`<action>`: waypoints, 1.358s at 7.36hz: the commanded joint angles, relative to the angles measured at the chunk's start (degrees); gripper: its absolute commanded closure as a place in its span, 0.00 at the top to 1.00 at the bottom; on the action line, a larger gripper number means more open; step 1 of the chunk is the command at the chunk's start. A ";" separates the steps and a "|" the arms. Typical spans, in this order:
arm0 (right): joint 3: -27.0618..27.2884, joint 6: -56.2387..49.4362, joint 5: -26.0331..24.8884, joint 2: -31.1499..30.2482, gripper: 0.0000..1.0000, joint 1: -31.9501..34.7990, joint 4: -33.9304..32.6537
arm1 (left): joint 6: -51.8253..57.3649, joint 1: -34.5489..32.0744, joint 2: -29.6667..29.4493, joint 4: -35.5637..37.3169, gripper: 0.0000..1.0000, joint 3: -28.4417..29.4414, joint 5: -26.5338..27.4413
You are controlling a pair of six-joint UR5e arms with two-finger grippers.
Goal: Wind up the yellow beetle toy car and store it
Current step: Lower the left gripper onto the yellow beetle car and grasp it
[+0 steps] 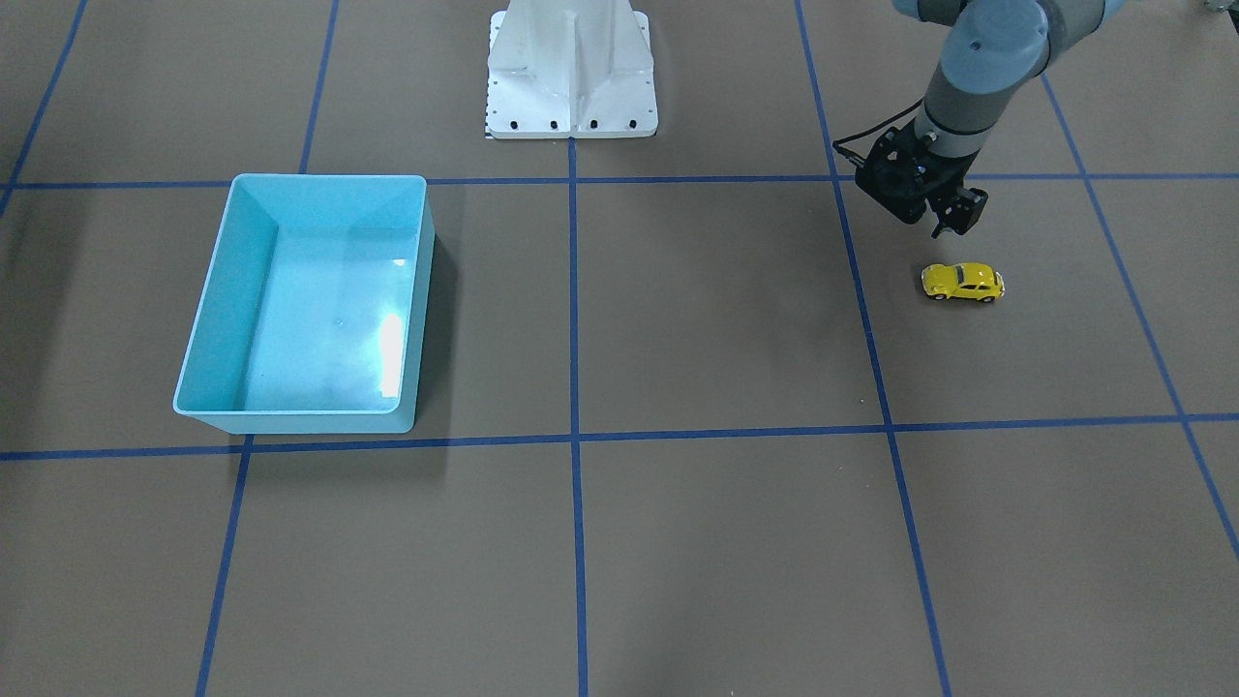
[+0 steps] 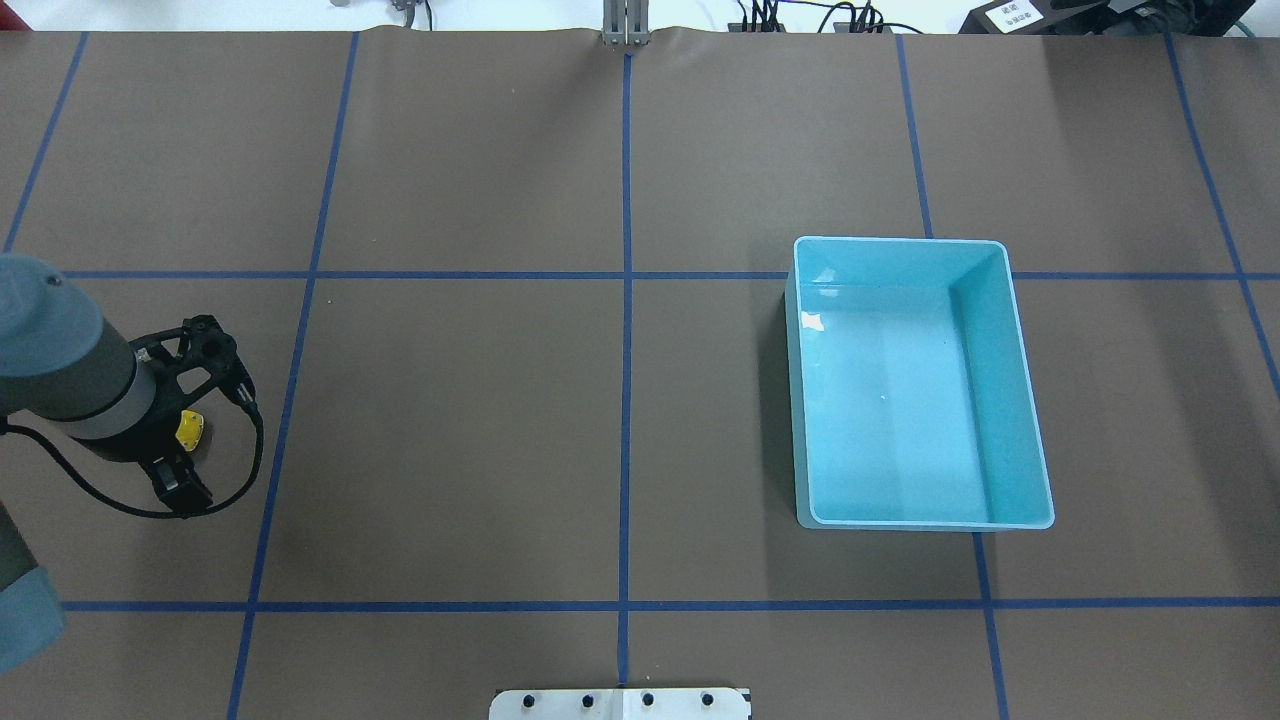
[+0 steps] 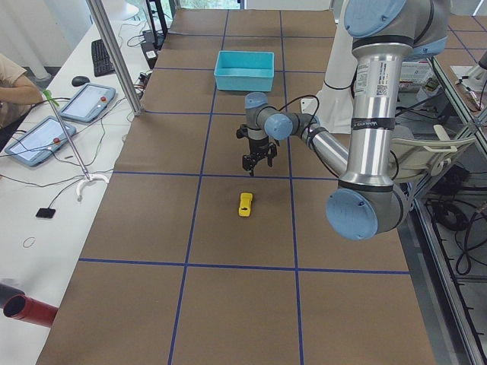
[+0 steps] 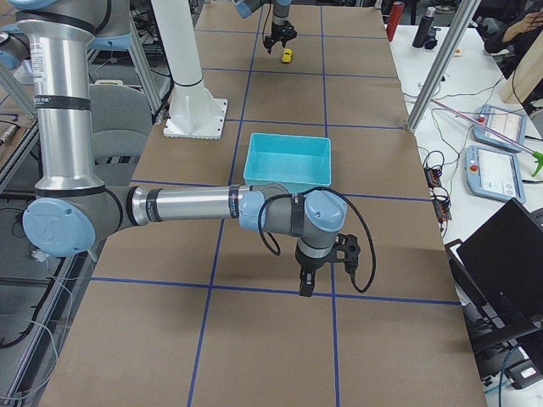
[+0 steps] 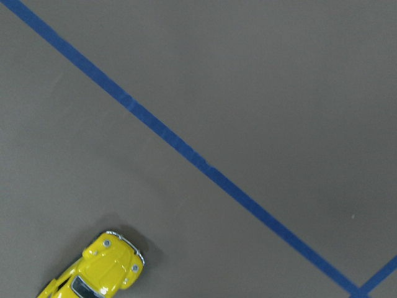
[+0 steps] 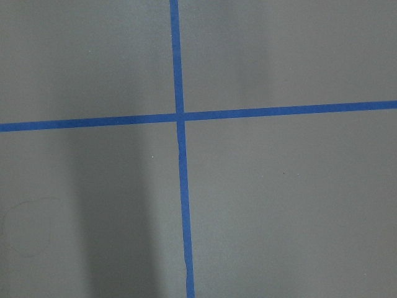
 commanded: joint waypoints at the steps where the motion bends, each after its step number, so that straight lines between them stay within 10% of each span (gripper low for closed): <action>1: 0.00 -0.09 -0.02 0.09 1.00 -0.09 0.00 | 15.69 1.60 1.68 2.05 1.00 -0.61 7.11; 5: -1.22 0.35 -0.02 -0.09 1.00 -0.09 0.00 | 41.56 2.12 -0.41 1.97 1.00 3.68 11.89; 10: 0.60 0.78 0.51 1.74 1.00 -0.09 0.00 | 41.52 2.12 -3.15 2.24 0.99 9.41 14.25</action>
